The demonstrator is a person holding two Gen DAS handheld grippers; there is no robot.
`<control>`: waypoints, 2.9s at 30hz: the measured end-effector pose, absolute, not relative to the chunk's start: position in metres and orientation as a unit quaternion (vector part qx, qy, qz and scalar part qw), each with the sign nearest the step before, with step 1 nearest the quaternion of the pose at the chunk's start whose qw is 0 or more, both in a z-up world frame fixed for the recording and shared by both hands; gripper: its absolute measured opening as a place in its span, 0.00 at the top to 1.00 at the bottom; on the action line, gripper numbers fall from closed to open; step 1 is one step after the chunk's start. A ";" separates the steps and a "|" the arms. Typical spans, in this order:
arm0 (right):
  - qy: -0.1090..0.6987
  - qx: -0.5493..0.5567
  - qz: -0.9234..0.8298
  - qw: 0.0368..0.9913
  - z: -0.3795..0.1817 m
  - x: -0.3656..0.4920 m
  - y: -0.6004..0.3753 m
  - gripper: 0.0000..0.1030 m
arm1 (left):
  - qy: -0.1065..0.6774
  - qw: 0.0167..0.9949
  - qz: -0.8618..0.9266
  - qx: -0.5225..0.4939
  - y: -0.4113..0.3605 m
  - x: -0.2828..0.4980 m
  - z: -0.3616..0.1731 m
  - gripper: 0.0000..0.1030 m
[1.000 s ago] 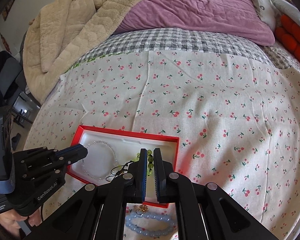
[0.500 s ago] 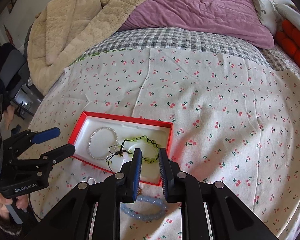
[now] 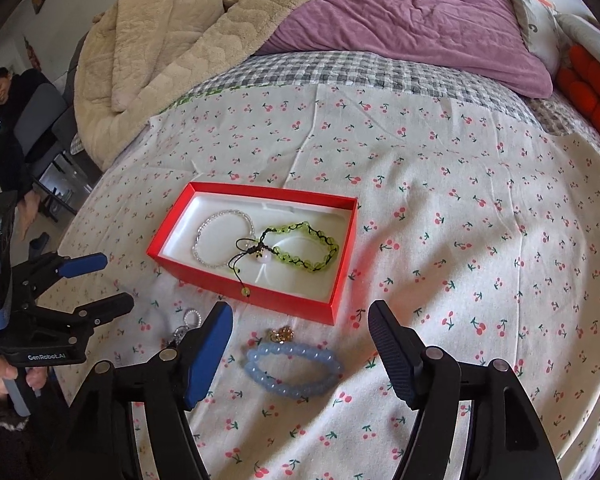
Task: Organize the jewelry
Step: 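Withdraw both tools from the box toward the remaining jewelry, then grasp the black hair clip with the left tool while the right tool grasps the light blue bead bracelet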
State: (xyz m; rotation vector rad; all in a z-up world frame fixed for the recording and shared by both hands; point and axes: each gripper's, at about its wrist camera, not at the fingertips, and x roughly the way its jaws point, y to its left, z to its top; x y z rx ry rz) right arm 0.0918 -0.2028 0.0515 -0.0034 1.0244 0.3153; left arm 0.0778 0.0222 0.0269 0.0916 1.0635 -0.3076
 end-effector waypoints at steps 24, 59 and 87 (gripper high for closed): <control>0.559 -0.043 0.132 0.818 0.001 0.060 -0.201 0.29 | 0.528 0.810 -0.240 0.088 -0.013 0.041 -0.010 0.32; 0.541 -0.041 0.140 0.828 0.007 0.077 -0.204 0.30 | 0.508 0.820 -0.250 0.083 -0.016 0.057 -0.001 0.75; 0.556 -0.125 0.141 0.810 -0.037 0.086 -0.179 0.89 | 0.524 0.822 -0.218 0.053 -0.002 0.066 -0.003 0.75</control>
